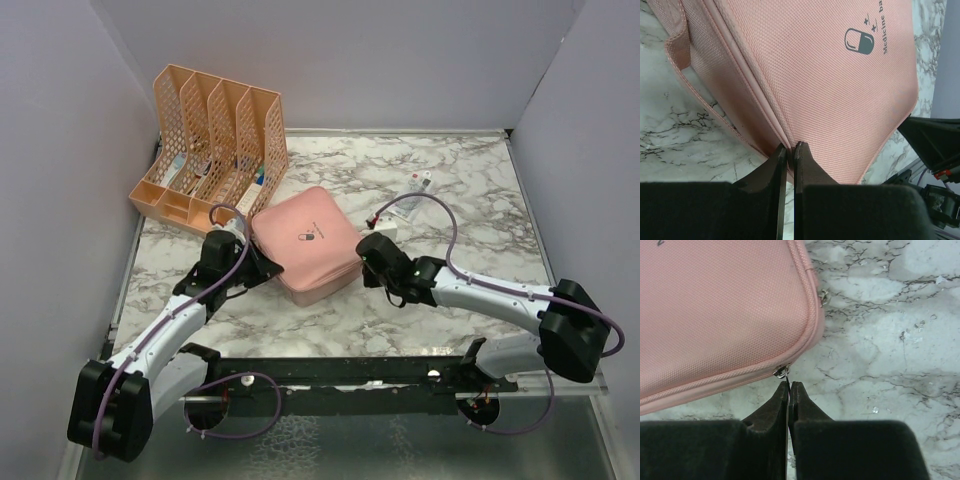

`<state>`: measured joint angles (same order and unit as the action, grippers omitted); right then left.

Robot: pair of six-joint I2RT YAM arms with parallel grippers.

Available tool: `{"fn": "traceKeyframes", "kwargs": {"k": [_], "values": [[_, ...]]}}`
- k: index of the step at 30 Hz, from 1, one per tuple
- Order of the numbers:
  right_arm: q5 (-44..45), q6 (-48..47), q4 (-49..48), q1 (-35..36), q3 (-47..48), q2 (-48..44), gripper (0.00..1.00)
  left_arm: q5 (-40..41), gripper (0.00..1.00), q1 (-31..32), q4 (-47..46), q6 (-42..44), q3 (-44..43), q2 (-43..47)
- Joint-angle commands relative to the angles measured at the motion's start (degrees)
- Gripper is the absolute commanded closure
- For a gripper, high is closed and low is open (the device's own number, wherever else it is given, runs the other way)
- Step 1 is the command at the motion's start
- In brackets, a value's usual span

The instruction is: Organize the medicine kit

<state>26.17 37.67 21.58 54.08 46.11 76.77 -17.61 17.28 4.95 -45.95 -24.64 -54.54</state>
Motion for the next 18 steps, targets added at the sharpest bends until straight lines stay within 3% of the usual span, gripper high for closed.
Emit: {"fn": "traceKeyframes", "kwargs": {"k": [1,9,15,18], "values": [[4.42,-5.51,0.99,-6.01,-0.93,-1.71,0.99,2.40,1.00,-0.47,3.23,6.58,-1.23,1.03],[5.50,-10.74,-1.33,-10.10,1.56,0.49,0.99,1.58,1.00,-0.46,4.92,9.64,-2.56,-0.12],[-3.17,-22.35,-7.93,-13.00,2.03,1.81,0.99,0.75,1.00,-0.44,6.30,10.68,-2.94,-0.06],[-4.71,-23.60,-7.25,-14.20,3.12,3.02,0.99,1.24,1.00,-0.42,7.08,10.75,-3.03,0.09]]}}
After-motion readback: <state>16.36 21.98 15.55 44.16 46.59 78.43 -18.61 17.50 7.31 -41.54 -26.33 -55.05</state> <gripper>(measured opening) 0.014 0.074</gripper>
